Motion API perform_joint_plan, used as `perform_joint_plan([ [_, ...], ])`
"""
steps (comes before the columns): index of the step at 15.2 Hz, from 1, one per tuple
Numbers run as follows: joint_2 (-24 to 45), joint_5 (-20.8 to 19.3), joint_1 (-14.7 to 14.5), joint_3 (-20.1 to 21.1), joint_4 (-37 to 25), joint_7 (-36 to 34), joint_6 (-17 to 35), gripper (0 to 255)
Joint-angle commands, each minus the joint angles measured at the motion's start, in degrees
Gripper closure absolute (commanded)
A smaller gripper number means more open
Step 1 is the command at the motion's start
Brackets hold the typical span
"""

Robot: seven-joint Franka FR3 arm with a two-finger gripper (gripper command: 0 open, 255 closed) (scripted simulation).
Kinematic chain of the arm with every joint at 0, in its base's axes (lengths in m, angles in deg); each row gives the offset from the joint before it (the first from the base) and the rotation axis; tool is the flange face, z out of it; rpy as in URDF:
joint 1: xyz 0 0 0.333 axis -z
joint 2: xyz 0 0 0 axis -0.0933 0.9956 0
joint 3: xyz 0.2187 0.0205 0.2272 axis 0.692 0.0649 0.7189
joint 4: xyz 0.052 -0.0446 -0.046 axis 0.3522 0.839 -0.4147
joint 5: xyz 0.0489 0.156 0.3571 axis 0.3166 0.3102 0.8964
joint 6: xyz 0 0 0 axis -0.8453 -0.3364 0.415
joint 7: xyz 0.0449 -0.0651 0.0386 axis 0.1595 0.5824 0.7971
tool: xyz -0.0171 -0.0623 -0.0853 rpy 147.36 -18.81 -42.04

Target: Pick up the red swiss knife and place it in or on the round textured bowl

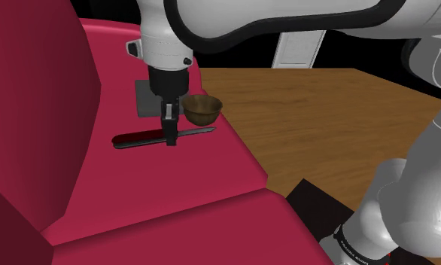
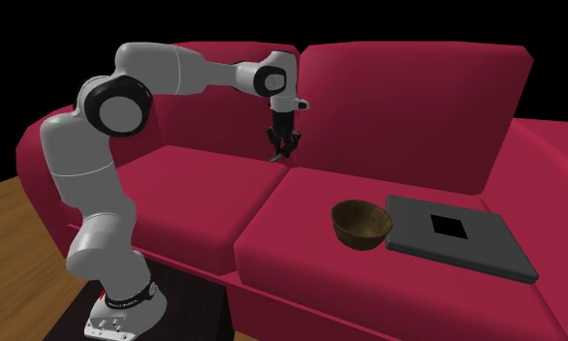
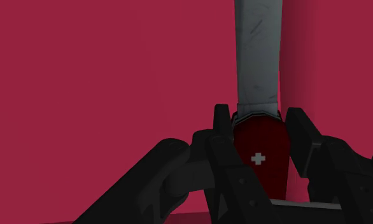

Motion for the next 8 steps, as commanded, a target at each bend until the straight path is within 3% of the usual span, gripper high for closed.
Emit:
perform_joint_plan([
  [1, 0.3, 0.0, 1.4, -1.3, -0.6, 2.8, -0.3, 255],
  [8, 2.5, -0.4, 6.1, -5.3, -3.6, 11.5, -1.2, 255],
])
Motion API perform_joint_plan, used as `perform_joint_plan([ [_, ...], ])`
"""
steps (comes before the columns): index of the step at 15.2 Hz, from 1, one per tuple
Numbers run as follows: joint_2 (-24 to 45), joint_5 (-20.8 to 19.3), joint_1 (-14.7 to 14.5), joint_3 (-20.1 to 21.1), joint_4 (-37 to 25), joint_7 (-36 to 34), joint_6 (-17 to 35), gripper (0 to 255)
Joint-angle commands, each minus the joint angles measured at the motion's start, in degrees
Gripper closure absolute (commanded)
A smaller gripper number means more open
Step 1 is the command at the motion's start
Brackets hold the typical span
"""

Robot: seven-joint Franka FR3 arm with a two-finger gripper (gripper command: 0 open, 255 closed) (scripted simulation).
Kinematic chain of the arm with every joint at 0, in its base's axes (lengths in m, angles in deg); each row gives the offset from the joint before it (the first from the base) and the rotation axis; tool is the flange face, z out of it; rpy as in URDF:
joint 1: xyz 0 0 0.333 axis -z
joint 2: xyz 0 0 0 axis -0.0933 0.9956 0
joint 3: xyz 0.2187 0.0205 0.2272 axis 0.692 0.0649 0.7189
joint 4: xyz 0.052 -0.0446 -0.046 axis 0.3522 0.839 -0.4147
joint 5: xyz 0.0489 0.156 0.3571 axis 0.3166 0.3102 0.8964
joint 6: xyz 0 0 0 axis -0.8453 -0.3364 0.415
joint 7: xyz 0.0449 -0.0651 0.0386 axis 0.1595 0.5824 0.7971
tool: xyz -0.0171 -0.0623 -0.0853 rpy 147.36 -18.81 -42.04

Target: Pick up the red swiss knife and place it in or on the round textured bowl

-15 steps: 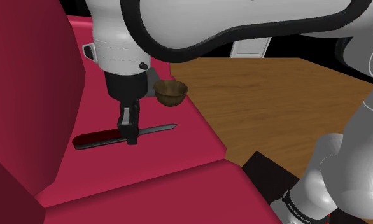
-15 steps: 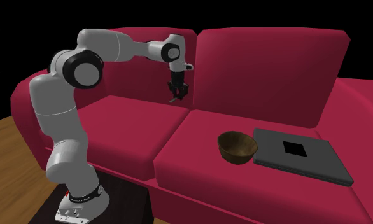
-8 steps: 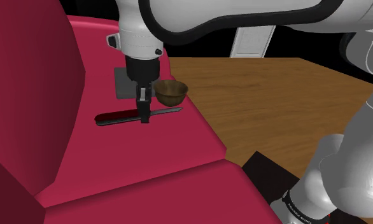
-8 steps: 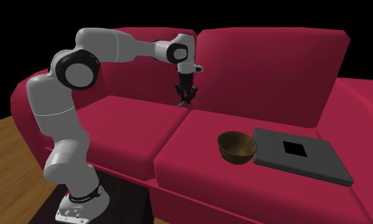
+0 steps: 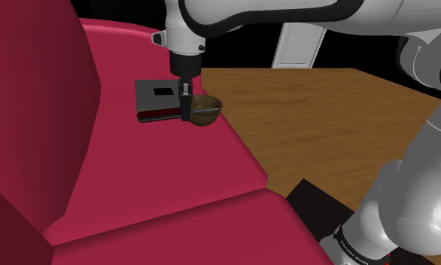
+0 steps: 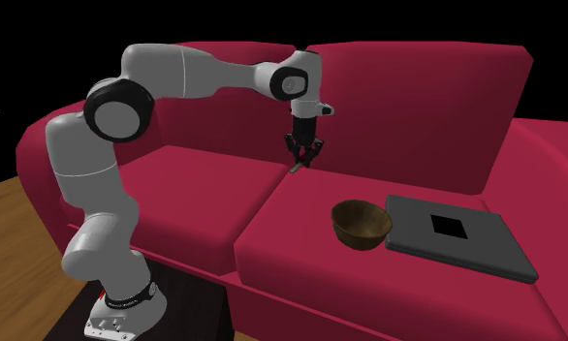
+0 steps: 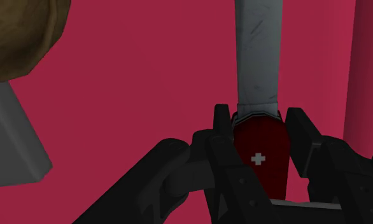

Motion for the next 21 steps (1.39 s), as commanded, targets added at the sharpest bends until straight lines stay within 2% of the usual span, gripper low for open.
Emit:
perform_joint_plan([
  [1, 1.0, -0.2, 1.3, -1.1, -1.2, 2.5, -0.2, 255],
  [10, 8.5, -1.1, 6.8, -5.4, -11.5, 12.5, -3.2, 255],
  [14, 13.5, -1.6, 9.1, -7.0, -18.9, 16.7, -5.5, 255],
  [18, 20.2, -2.0, 11.2, -8.4, -29.0, 20.6, -9.0, 255],
  [21, 19.7, -1.9, 11.4, -8.4, -26.7, 20.6, -7.1, 255],
])
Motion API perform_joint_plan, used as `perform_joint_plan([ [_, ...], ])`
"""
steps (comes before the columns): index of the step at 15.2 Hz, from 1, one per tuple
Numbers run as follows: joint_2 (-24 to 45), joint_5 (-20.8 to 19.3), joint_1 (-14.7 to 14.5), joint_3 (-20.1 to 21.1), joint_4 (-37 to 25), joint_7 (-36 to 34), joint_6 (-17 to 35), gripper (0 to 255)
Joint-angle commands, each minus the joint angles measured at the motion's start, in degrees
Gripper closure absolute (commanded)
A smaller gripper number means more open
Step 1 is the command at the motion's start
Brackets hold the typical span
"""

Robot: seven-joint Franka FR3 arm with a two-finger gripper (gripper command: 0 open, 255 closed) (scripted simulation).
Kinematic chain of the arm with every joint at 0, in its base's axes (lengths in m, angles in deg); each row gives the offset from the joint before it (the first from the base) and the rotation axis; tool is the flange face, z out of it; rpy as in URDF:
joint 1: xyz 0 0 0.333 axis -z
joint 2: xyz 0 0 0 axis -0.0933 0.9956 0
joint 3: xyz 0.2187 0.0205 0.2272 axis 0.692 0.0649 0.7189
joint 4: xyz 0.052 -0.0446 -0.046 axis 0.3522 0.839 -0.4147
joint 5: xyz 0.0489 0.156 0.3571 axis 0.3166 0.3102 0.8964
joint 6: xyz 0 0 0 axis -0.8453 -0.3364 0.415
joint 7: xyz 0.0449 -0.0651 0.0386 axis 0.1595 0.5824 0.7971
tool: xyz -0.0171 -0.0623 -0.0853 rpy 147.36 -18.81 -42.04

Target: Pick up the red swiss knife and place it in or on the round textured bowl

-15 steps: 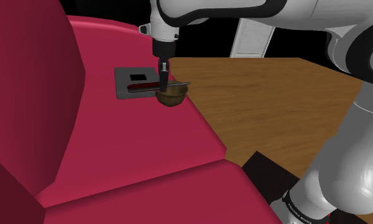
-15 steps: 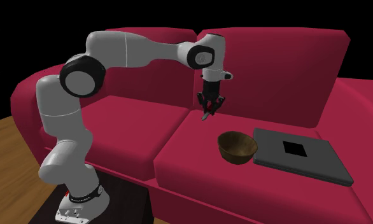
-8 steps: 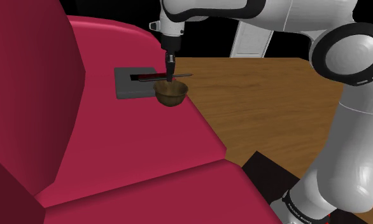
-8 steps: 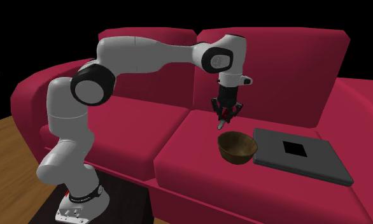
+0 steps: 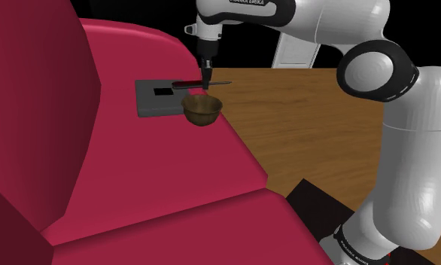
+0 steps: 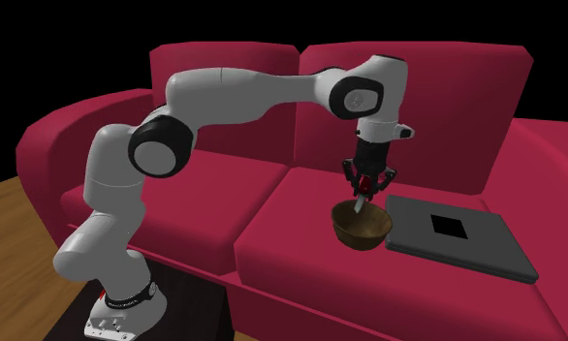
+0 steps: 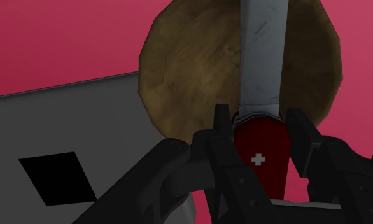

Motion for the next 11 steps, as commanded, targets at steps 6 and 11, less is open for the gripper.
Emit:
perform_joint_plan([
  [6, -0.9, 0.1, 0.4, -0.1, 6.7, 0.2, 5.8, 255],
  [11, -1.2, 0.1, 0.6, -0.1, 11.0, 0.1, 9.8, 255],
])
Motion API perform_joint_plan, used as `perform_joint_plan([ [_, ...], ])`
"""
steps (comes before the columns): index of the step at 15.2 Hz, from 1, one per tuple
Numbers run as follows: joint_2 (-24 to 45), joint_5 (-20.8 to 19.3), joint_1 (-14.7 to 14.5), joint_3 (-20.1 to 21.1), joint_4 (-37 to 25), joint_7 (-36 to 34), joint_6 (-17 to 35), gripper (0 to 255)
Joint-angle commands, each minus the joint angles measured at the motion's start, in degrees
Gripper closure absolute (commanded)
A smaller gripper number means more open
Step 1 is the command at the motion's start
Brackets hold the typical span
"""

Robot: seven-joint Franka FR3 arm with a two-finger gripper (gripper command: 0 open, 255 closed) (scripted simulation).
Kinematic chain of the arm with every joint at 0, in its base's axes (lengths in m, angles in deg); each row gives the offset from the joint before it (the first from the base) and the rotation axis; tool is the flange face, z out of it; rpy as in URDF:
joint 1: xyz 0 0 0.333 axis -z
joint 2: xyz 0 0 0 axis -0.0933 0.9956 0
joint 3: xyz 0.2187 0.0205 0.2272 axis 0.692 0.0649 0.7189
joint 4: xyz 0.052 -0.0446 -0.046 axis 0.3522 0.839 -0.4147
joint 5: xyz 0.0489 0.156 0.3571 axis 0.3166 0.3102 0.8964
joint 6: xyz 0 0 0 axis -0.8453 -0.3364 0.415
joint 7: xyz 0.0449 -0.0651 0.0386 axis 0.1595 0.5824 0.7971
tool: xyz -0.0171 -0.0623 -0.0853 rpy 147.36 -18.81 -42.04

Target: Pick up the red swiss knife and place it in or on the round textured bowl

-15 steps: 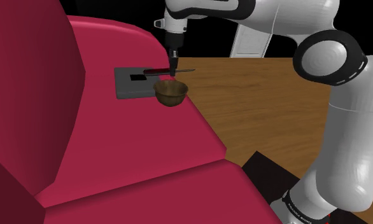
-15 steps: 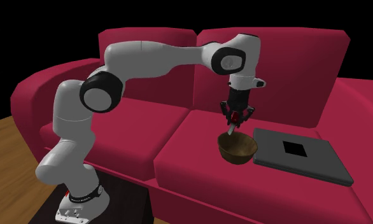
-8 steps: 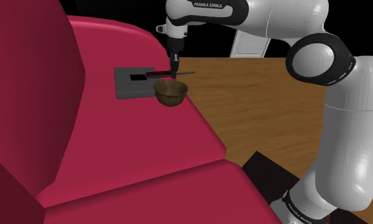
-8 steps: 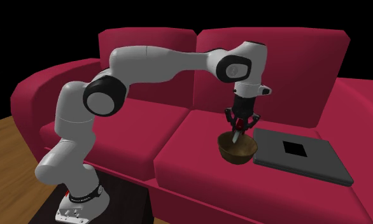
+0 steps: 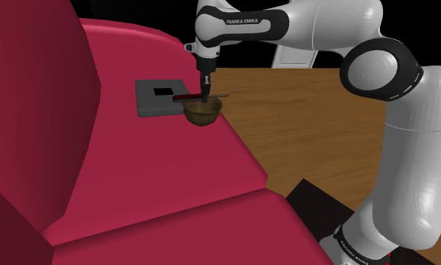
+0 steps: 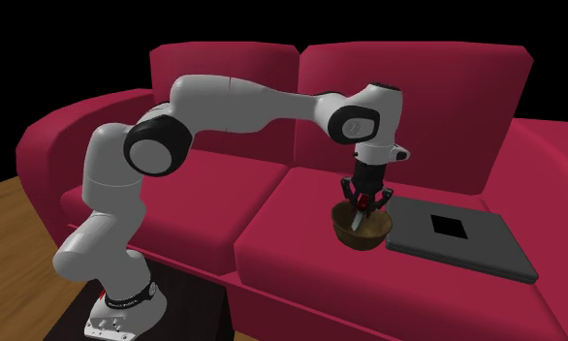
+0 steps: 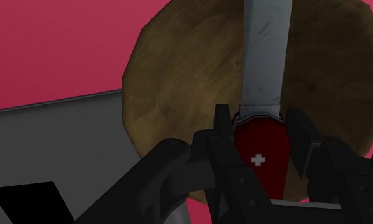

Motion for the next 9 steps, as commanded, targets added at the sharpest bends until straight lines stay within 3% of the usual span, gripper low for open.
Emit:
perform_joint_plan([
  [1, -0.2, 0.0, 0.1, 0.0, 1.9, 0.0, 1.7, 255],
  [8, -0.2, 0.0, 0.1, 0.0, 1.9, 0.0, 1.7, 255],
  [9, -0.2, 0.0, 0.1, 0.0, 1.9, 0.0, 1.7, 0],
])
